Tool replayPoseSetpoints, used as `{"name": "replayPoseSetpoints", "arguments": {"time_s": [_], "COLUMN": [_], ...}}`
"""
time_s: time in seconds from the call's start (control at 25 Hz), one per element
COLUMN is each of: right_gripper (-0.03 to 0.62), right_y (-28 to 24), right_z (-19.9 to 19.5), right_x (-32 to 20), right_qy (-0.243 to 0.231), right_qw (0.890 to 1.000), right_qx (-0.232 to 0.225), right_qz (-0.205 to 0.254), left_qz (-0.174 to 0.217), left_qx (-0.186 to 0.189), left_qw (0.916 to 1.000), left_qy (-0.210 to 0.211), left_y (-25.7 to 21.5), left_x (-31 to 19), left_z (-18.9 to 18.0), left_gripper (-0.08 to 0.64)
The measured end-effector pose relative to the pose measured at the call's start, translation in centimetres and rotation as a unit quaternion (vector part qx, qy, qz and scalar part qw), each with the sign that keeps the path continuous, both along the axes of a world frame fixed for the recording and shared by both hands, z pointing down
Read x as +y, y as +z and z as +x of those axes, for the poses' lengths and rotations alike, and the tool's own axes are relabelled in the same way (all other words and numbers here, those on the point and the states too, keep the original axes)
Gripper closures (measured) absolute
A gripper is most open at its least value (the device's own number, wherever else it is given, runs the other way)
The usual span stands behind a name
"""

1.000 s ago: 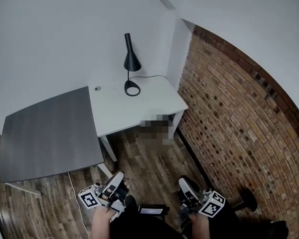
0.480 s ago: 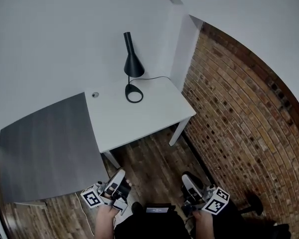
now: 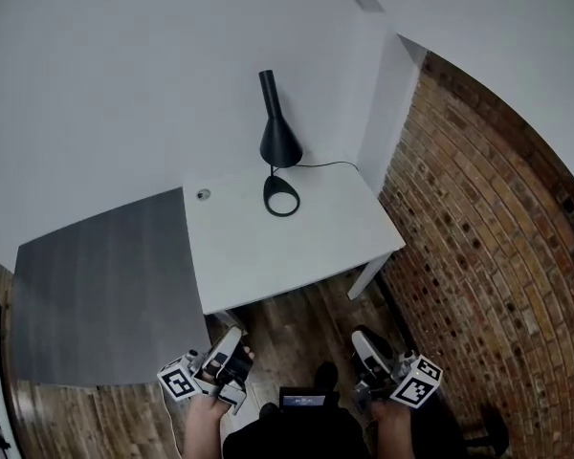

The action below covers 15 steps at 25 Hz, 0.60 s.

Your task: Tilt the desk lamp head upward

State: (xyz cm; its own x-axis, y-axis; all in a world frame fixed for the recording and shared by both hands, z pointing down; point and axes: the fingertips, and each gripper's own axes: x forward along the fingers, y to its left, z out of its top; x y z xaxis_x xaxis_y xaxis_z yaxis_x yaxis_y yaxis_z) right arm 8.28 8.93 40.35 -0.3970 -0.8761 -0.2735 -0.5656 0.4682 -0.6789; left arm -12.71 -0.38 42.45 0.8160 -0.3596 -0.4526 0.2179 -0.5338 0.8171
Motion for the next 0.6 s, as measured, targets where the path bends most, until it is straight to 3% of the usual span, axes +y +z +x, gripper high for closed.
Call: {"name": "replayPoseSetpoints", "arguments": {"time_s": [0.16, 0.32, 0.6], "right_gripper": [0.545, 0.545, 0.545], "right_y": [-1.1, -2.4, -0.8], "right_z": [3.4, 7.4, 12.9], "right_x": [-3.5, -6.4, -9.9], "right_qy": [-0.039, -0.064, -0.097], "right_qw": [0.999, 0.998, 0.995], "right_qx": [-0.004, -0.003, -0.021], "right_qz": [0.012, 0.023, 0.008], "left_qz": [0.010, 0.037, 0.020], "left_qx": [-0.005, -0.038, -0.068], "left_qw": [0.9994, 0.9973, 0.9939], "left_qy": [-0.033, -0.052, -0.084], "left_y": [-1.6, -2.6, -1.4], "left_x": [-2.3, -4.3, -6.0], "left_z": [3.3, 7.4, 11.7], "left_gripper": [0.540, 0.540, 0.540]}}
